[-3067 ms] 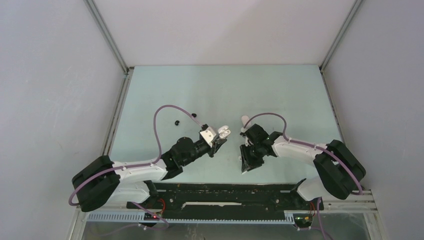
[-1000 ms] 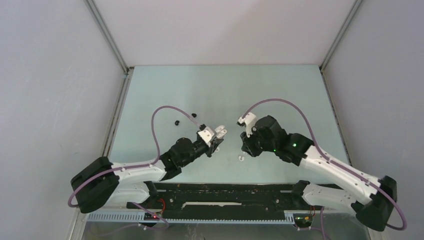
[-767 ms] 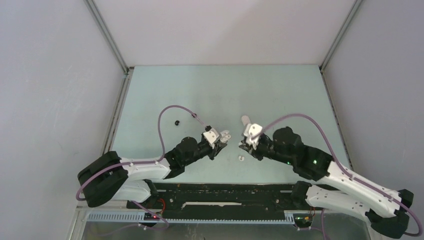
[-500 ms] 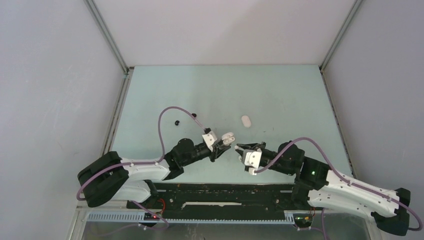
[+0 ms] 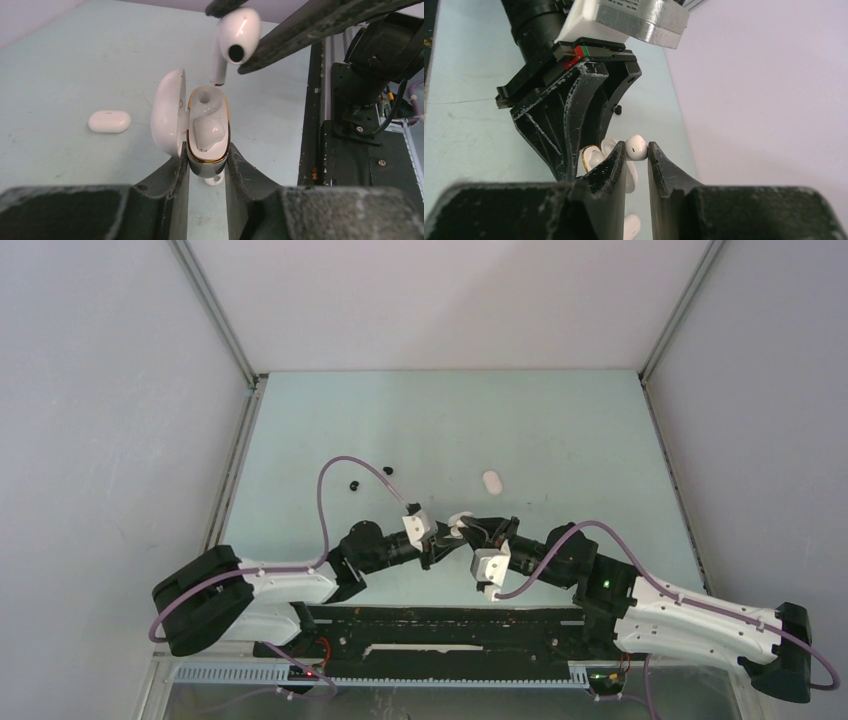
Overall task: Insert the wireless bluetooth earbuds into the charging case
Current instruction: Place the earbud in the charging case.
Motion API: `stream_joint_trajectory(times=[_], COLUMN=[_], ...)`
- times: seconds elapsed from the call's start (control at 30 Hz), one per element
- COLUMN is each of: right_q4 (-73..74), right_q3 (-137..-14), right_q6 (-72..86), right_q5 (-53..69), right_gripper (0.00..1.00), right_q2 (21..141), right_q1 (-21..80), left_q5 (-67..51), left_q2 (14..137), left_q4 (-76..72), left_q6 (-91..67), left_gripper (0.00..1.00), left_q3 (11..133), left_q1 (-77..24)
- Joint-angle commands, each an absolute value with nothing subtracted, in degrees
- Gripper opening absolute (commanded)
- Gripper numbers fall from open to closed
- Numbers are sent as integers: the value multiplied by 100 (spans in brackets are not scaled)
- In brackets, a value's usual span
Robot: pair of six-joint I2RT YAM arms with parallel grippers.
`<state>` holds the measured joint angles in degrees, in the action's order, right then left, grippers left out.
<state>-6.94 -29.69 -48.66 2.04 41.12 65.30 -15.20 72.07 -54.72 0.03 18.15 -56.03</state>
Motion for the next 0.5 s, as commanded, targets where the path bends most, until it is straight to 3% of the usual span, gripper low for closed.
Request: stream_joint_trajectory(times=[0.0, 0.47], right_q4=[-1174, -794], right_q3=[-2919, -2918], right_q6=[-4883, -4845], right_q5=[0, -365], right_gripper=[0, 0], right_q2=[4165, 4082], right_q1=[6554, 6553], left_q5=[-1630, -1414], left_q2=[7014, 6883], left_q4=[-5801, -5800], left_q6=[109, 113], left_gripper=[0, 0], left_q3=[1783, 1719], left_q1=[-5643, -5643])
